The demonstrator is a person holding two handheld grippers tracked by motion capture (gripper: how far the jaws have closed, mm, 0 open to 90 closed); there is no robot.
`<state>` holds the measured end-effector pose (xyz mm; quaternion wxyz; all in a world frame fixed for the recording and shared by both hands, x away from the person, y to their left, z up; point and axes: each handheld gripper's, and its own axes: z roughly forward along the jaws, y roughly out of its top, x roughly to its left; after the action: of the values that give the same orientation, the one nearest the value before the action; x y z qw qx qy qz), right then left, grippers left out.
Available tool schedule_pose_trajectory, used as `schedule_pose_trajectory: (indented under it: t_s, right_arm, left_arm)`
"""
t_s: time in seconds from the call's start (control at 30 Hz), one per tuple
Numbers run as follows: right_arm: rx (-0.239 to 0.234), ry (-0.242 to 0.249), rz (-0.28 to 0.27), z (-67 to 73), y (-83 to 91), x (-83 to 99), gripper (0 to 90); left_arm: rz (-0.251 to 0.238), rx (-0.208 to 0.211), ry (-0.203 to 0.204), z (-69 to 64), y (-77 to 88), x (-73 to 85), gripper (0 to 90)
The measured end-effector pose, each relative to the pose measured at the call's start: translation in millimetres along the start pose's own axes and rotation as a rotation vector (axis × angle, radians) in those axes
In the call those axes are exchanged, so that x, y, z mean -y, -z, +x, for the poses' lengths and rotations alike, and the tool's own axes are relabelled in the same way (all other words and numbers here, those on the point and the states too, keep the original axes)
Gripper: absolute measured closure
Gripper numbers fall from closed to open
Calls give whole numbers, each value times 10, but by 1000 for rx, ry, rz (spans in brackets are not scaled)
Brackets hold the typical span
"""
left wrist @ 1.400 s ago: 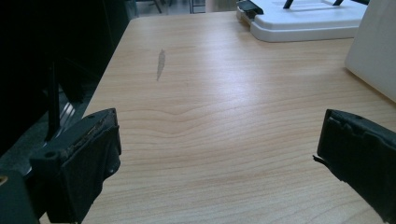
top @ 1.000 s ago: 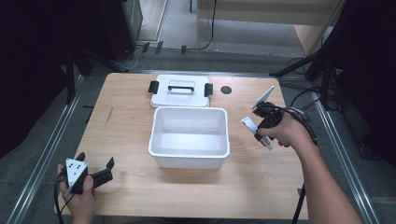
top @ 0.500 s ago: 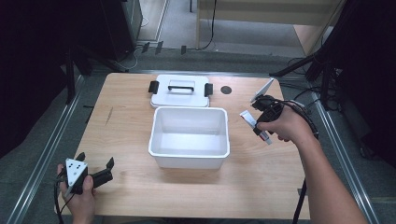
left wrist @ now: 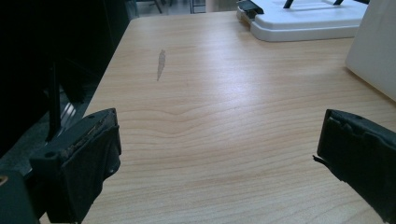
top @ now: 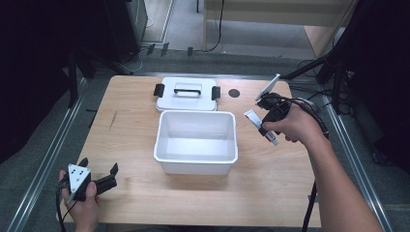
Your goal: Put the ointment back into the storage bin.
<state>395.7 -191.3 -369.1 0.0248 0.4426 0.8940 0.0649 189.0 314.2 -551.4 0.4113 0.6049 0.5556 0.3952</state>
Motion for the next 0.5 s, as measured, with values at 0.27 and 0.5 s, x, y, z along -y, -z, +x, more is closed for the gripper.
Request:
schedule_pose_trajectory:
  t_s: [0.27, 0.5]
  right_arm:
    - [-4, 44, -8, 165, 68, -118, 706]
    - [-1, 81, -12, 299, 103, -196, 706]
  left_arm:
    - [0, -1, 0, 3, -2, -1, 4]
    - [3, 4, 1, 8, -1, -2, 4]
